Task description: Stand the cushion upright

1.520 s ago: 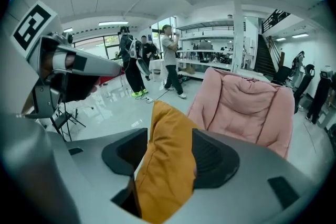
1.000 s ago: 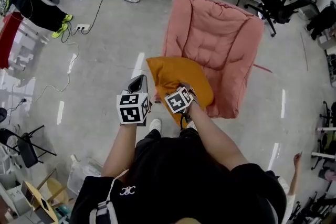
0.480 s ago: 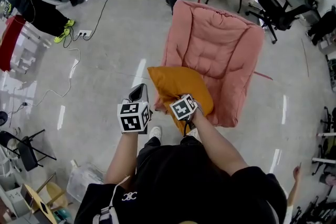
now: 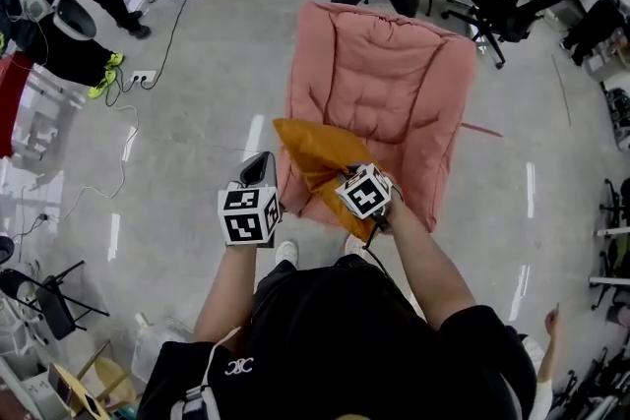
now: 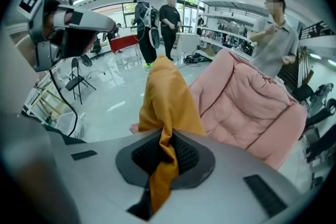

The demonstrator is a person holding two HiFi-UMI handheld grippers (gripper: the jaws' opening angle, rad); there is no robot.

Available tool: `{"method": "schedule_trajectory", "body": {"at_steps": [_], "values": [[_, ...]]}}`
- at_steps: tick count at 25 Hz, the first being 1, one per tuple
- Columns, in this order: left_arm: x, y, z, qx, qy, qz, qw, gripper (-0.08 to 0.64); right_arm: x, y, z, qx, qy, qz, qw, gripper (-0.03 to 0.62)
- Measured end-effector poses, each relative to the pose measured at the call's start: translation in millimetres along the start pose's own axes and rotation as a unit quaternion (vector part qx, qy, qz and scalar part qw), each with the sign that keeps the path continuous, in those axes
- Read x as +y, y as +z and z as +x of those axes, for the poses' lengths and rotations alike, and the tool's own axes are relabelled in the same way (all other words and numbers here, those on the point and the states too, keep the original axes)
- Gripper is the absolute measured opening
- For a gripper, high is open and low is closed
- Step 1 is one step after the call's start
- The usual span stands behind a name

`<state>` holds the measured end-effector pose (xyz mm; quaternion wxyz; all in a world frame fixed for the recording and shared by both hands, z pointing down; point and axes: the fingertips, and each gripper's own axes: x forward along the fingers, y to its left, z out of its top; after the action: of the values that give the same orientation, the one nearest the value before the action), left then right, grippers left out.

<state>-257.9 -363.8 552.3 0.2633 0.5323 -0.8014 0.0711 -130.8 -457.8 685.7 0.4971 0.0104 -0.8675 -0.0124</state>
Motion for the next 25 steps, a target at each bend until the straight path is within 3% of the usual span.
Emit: {"method": "schedule_trajectory", "body": {"at_steps": [6,13,17,21,25], "values": [[-15,15,4,-0.009,0.0,0.016,0.9998,-0.002,-60,15,-51,-0.022,0.032,-0.074,0.996,0.018],[-38,26,8,-0.016,0.013,0.025,0.9995,-0.002,-107,26,-107,-0.041,0.122,-0.152,0.98,0.018],[-42,29,8,-0.02,0.024,0.026,0.9992,0.0,-130,35,-117,-0.031,0.151,-0.174,0.973,0.018],[-50,27,11,-0.012,0.035,0.023,0.9991,-0.002,-169,41,-101,-0.011,0.14,-0.186,0.972,0.018],[-60,25,16,-0.006,0.044,0.02,0.9988,-0.002,-210,33,-61,0.041,0.08,-0.224,0.971,0.02]]}}
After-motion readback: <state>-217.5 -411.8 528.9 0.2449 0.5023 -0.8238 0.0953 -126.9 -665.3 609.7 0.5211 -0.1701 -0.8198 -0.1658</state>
